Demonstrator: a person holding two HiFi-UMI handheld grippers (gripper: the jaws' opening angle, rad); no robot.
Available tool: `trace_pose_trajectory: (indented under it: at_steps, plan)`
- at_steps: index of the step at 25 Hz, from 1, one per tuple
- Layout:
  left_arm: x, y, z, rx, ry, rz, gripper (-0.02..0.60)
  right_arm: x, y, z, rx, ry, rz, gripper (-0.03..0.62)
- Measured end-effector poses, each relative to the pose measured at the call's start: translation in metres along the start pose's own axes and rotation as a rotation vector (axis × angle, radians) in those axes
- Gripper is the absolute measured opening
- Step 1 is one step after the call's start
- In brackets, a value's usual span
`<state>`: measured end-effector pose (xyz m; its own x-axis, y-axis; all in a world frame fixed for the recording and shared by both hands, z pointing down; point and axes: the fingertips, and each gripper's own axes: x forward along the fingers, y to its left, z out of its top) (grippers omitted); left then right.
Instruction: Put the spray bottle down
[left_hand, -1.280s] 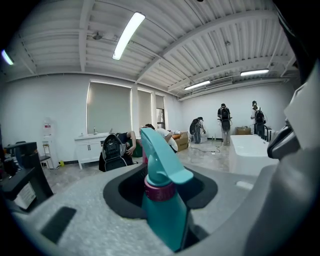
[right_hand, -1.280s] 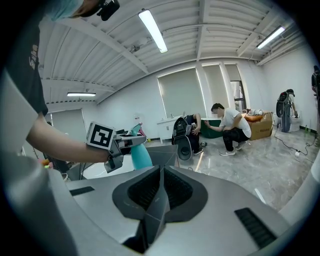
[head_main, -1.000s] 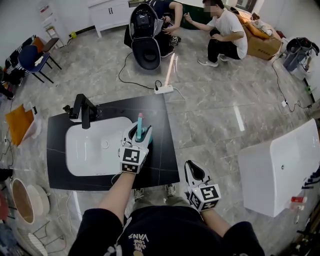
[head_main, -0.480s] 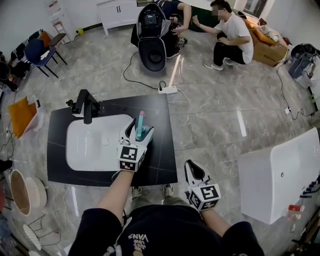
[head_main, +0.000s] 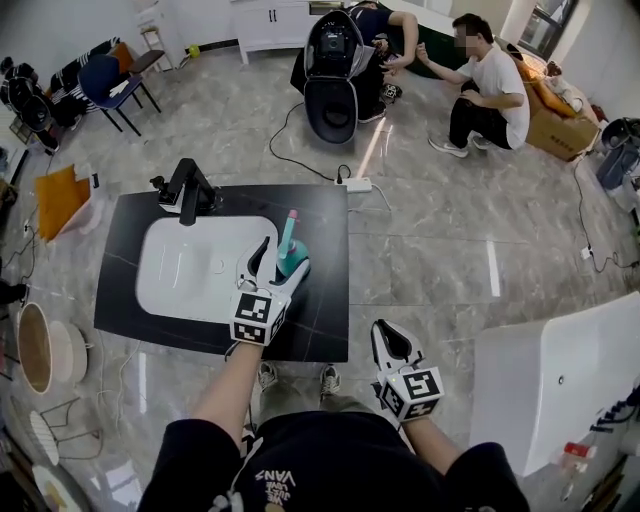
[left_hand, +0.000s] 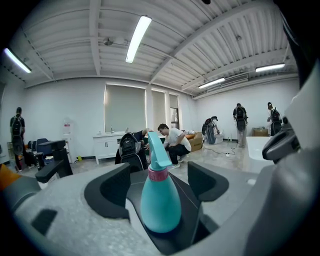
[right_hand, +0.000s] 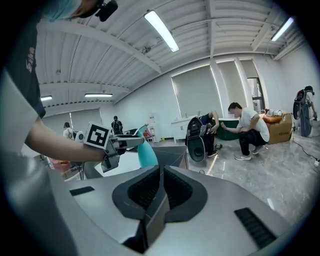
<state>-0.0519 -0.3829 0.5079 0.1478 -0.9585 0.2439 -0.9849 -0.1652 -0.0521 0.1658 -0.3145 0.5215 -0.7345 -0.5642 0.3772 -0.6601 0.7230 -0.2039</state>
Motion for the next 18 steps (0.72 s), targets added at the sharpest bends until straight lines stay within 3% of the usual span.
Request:
trace_pose_trajectory:
  at_steps: [8,18]
  plan:
    - [-0.064,0.01,0.005,-0.024,-0.021,0.078,0.336,0.004,0.015,0.004,-0.025,-0.014,0.061,0.021]
    - [-0.165,0.0,0.007,-0.026,-0.036,0.108,0.099,-0.009,0.071,0.008,-0.043,-0.054,0.098,0.019]
